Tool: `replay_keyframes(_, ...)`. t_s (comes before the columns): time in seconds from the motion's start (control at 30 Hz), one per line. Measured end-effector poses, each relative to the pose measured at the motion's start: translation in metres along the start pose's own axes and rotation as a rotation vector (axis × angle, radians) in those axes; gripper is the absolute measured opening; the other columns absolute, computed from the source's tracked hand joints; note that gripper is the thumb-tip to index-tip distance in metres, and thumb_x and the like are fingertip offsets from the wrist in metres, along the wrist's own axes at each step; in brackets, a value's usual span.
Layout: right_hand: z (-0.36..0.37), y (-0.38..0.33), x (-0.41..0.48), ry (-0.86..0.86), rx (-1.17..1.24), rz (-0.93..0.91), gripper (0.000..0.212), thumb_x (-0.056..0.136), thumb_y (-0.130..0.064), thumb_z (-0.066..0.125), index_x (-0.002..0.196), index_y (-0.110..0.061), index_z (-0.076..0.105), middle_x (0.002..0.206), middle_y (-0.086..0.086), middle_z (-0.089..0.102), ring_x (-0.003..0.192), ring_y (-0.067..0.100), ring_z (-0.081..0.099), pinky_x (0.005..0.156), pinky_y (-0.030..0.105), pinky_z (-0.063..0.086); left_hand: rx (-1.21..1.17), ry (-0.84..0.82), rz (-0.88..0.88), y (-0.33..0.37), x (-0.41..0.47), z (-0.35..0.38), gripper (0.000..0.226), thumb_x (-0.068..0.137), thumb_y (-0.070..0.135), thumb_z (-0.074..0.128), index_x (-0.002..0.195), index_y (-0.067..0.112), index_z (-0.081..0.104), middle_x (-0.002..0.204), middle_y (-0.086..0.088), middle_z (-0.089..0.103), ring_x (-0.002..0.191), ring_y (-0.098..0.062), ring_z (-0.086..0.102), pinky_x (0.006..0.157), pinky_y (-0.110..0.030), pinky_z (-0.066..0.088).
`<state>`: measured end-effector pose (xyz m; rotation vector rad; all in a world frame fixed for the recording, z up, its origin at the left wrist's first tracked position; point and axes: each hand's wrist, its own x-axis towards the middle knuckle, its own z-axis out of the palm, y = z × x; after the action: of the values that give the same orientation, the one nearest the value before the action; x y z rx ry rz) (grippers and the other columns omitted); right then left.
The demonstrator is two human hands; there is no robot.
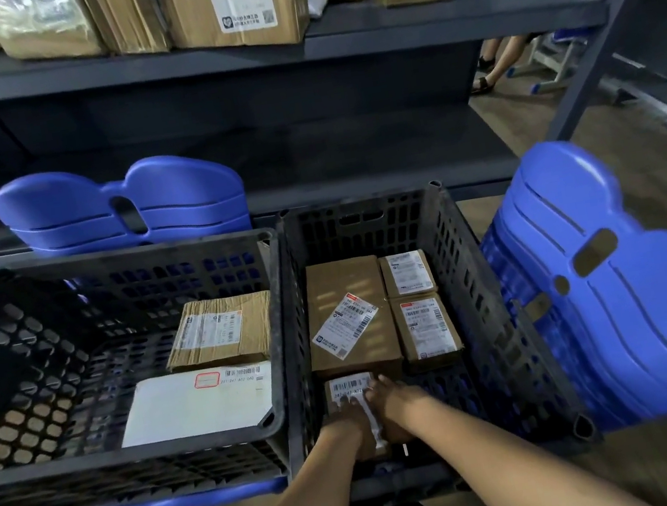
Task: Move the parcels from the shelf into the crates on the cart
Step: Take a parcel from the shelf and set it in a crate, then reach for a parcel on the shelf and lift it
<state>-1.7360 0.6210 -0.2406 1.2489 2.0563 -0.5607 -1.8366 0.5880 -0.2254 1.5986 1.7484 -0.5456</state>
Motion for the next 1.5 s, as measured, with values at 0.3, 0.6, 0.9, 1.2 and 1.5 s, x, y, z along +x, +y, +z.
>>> replay_keyframes(0.3, -0.077, 0.007, -0.077, 0.168, 0.087, 0.012, 0.072, 0.099, -0.023, 0.045, 0.154, -0.008, 0.0, 0.162, 0.009, -0.004, 0.149, 0.024, -0.002, 0.121, 0.039, 0.004, 0.009, 0.175, 0.093, 0.015, -0.071, -0.078, 0.071, 0.096, 0.024, 0.051, 0.153, 0.005, 0.013, 0.16, -0.011, 0.019, 0.146, -0.027, 0.02, 0.119, -0.039, 0.021)
replay_keyframes(0.6, -0.192, 0.018, -0.146, 0.422, 0.109, 0.03, 0.066, 0.098, -0.025, 0.045, 0.153, -0.008, 0.013, 0.16, 0.01, 0.014, 0.148, 0.028, 0.011, 0.12, 0.041, 0.013, 0.083, 0.434, 0.081, 0.006, -0.143, -0.195, 0.056, 0.095, 0.026, 0.05, 0.143, 0.004, 0.032, 0.146, -0.012, 0.042, 0.136, -0.029, 0.037, 0.112, -0.04, 0.029)
replay_keyframes(0.9, -0.3, 0.017, -0.185, 0.727, 0.134, -0.044, 0.062, 0.098, -0.034, 0.046, 0.149, -0.008, 0.024, 0.152, 0.011, 0.032, 0.139, 0.029, 0.032, 0.111, 0.039, 0.033, 0.043, 0.834, 0.042, -0.028, -0.206, -0.307, 0.042, 0.094, 0.02, 0.046, 0.133, 0.006, 0.044, 0.132, -0.014, 0.055, 0.118, -0.038, 0.051, 0.087, -0.04, 0.041)
replay_keyframes(1.2, -0.386, -0.007, -0.199, 0.897, 0.102, -0.036, 0.058, 0.097, -0.033, 0.047, 0.147, -0.01, 0.029, 0.149, 0.009, 0.036, 0.134, 0.03, 0.036, 0.103, 0.041, 0.036, 0.03, 1.046, 0.015, -0.076, -0.24, -0.39, 0.043, 0.093, 0.021, 0.049, 0.133, 0.005, 0.045, 0.133, -0.013, 0.054, 0.124, -0.035, 0.045, 0.088, -0.043, 0.044)
replay_keyframes(1.5, -0.481, -0.033, -0.18, 1.014, 0.147, 0.039, 0.054, 0.097, -0.032, 0.046, 0.144, -0.012, 0.032, 0.148, 0.008, 0.036, 0.132, 0.03, 0.038, 0.097, 0.04, 0.039, 0.138, 1.122, 0.059, -0.12, -0.23, -0.466, 0.038, 0.092, 0.018, 0.046, 0.128, 0.005, 0.047, 0.129, -0.017, 0.055, 0.121, -0.038, 0.048, 0.087, -0.044, 0.044)
